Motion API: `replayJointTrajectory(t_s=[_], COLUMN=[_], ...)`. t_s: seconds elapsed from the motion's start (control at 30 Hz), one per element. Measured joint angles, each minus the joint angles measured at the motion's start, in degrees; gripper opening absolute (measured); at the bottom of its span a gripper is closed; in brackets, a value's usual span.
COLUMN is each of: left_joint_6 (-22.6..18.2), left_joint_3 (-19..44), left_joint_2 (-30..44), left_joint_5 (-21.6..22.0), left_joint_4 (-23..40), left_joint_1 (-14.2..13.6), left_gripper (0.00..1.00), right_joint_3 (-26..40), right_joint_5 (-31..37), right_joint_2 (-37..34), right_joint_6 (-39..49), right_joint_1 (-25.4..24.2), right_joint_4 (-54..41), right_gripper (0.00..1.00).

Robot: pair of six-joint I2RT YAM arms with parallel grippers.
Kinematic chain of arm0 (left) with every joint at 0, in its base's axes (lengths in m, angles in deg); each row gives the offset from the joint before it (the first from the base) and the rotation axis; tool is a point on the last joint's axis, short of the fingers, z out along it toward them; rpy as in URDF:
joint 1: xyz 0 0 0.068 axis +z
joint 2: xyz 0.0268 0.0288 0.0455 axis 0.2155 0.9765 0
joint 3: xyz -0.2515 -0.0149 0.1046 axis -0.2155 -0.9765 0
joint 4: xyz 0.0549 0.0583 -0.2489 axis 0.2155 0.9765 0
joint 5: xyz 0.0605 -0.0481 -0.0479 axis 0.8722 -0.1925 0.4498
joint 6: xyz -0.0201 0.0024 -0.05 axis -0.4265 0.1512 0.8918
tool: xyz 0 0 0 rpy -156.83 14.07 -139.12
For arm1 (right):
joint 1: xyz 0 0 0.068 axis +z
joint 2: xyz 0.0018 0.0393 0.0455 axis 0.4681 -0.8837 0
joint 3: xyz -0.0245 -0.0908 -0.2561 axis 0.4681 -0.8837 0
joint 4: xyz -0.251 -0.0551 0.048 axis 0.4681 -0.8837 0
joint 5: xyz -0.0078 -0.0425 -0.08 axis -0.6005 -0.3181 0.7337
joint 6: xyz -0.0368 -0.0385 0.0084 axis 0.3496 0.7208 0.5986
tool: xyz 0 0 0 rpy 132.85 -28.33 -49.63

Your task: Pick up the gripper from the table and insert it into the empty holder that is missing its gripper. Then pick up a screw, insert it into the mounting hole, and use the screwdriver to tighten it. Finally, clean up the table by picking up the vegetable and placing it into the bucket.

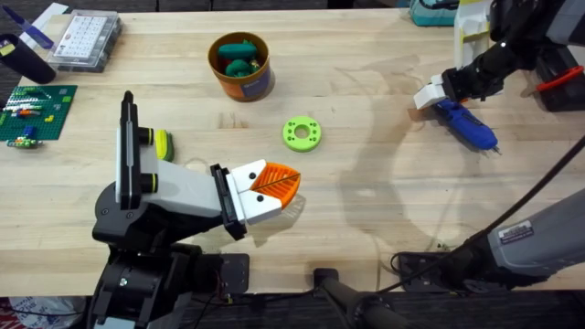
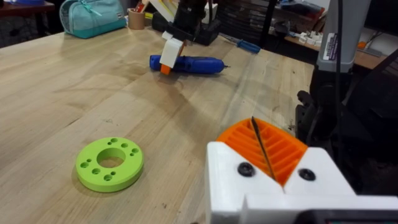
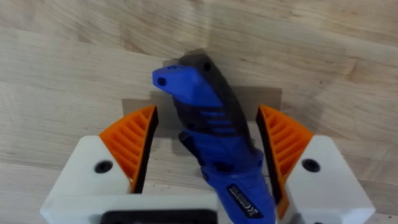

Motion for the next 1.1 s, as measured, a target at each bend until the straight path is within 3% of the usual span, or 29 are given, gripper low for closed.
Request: replayJointTrajectory(t_s=[0.53,1.1], left_joint_6=[0.01,0.01], left_joint_3=[0.0,0.0], left_joint_2=[0.0,0.0], left_joint_5=[-0.1,-0.1], left_joint_4=[-0.12,-0.12], left_joint_1=[0.0,0.0], left_gripper=[0.016,0.016], right_joint_3=[0.0,0.0], right_joint_5=[0.09,0.88], right_joint_2=[-0.02,-0.02], right_joint_6=[2.5,30.39], right_joint_1=[-0.01,-0.02], right_joint_4=[-1.34,-1.32], right_gripper=[0.93,0.93])
